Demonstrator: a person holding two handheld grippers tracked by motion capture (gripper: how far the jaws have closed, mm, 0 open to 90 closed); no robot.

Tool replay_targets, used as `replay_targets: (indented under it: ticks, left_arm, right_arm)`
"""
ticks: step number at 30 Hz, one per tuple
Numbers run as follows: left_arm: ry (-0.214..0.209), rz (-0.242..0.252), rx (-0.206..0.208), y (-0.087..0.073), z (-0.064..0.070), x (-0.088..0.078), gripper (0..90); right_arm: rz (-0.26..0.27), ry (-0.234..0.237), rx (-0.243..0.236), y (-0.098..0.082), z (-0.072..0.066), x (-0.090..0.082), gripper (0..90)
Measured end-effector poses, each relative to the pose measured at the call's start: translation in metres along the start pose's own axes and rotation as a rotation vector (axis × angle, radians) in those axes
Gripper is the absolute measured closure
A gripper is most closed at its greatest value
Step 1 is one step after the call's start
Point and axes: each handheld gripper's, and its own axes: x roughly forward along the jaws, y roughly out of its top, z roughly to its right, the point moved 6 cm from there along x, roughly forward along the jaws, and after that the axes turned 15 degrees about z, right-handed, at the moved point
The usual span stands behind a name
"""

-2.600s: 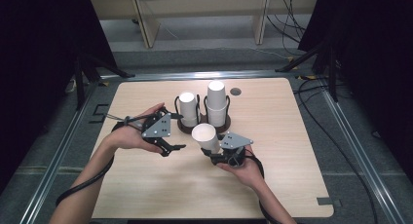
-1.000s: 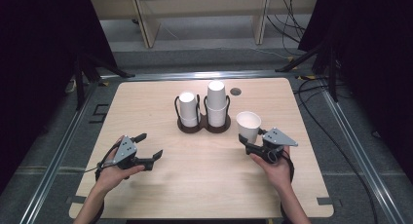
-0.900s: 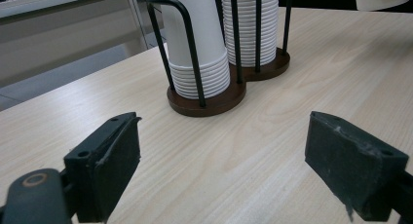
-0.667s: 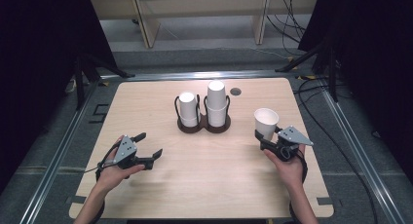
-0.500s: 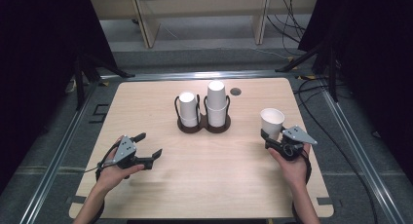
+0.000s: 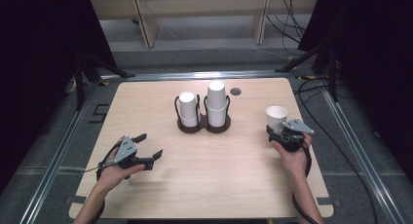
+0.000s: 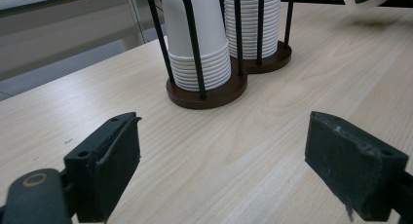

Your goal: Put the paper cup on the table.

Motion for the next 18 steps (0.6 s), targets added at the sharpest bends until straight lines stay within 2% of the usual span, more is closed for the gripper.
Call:
replay_targets:
  ticks: [2,3,5,6,9,10,11,12,14,16,18]
  left_arm:
    - [0.000,0.006,0.001,0.000,0.000,0.001,12.5]
    - [-0.005,0.016,-0.002,0.000,0.000,0.002,12.4]
    - [-0.006,0.014,-0.002,-0.001,0.000,0.002,12.4]
    - [-0.008,0.013,-0.001,-0.001,0.000,0.002,12.5]
    - [-0.005,-0.005,0.002,-0.002,0.000,0.001,12.4]
    - [-0.005,-0.007,0.003,-0.002,0.000,0.001,12.4]
    - [-0.006,-0.007,0.003,-0.002,0.001,0.001,12.4]
    - [-0.007,-0.008,0.004,-0.002,0.001,0.001,12.4]
    - [-0.007,-0.006,0.002,-0.002,0.001,0.001,12.4]
    - [-0.008,-0.008,0.005,-0.002,0.001,0.001,12.4]
    - [-0.010,0.002,0.000,-0.002,0.001,0.003,12.4]
  right_arm:
    - [-0.009,-0.028,0.006,-0.003,0.001,0.002,35.2]
    - [-0.021,-0.033,-0.015,-0.005,0.004,0.002,35.2]
    - [-0.023,-0.054,-0.026,-0.007,0.006,0.003,35.2]
    - [-0.037,-0.049,-0.006,-0.008,0.005,0.003,35.2]
    - [-0.039,-0.060,-0.020,-0.007,0.008,0.006,35.2]
    - [-0.055,-0.075,0.005,-0.008,0.007,0.005,35.2]
    - [-0.057,-0.073,0.000,-0.008,0.008,0.006,35.1]
    - [-0.053,-0.057,-0.048,-0.007,0.012,0.008,35.2]
    - [-0.088,-0.086,0.021,-0.010,0.008,0.007,35.2]
    - [-0.086,-0.072,-0.016,-0.010,0.012,0.010,35.1]
    - [-0.079,-0.067,-0.019,-0.009,0.012,0.012,35.1]
